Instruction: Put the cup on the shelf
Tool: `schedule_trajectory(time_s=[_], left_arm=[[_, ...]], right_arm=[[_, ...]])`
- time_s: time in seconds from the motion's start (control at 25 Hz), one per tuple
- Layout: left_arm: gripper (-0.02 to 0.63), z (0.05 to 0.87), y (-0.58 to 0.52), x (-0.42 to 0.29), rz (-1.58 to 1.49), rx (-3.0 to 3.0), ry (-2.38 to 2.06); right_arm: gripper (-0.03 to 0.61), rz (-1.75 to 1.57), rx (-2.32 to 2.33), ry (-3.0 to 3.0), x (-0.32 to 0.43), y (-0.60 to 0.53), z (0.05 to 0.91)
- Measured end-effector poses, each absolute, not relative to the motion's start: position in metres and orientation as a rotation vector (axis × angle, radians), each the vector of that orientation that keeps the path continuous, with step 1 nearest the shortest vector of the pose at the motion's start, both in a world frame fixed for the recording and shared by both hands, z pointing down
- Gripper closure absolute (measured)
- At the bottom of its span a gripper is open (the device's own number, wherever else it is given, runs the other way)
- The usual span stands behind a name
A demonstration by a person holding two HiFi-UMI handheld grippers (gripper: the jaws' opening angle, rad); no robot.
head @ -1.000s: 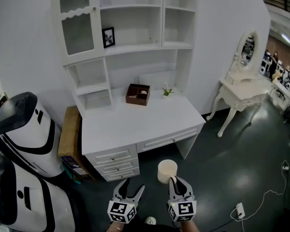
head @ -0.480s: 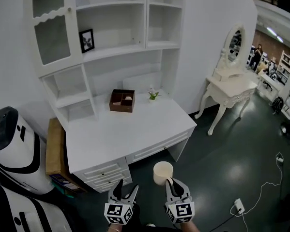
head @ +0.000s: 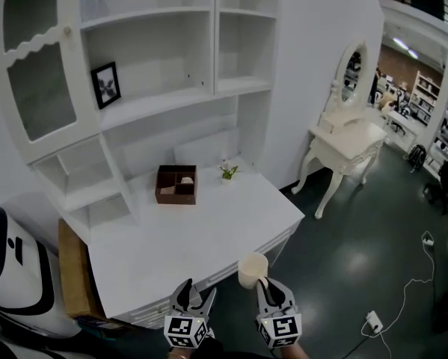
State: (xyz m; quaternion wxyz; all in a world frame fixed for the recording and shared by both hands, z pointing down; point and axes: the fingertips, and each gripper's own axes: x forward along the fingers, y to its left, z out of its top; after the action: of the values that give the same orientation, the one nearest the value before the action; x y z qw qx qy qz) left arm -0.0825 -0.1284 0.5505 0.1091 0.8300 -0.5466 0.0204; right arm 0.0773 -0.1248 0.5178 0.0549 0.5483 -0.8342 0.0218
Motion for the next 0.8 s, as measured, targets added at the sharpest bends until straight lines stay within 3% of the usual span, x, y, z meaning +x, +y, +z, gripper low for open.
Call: schedule_trajectory(time_s=[0.8], left_arm=[[0.324, 0.541, -0.277, -0.129, 0.157, 2.544, -1.471]], right_arm=[[0.527, 0.119, 1.845, -2.453, 0.027, -0.252, 0.515]])
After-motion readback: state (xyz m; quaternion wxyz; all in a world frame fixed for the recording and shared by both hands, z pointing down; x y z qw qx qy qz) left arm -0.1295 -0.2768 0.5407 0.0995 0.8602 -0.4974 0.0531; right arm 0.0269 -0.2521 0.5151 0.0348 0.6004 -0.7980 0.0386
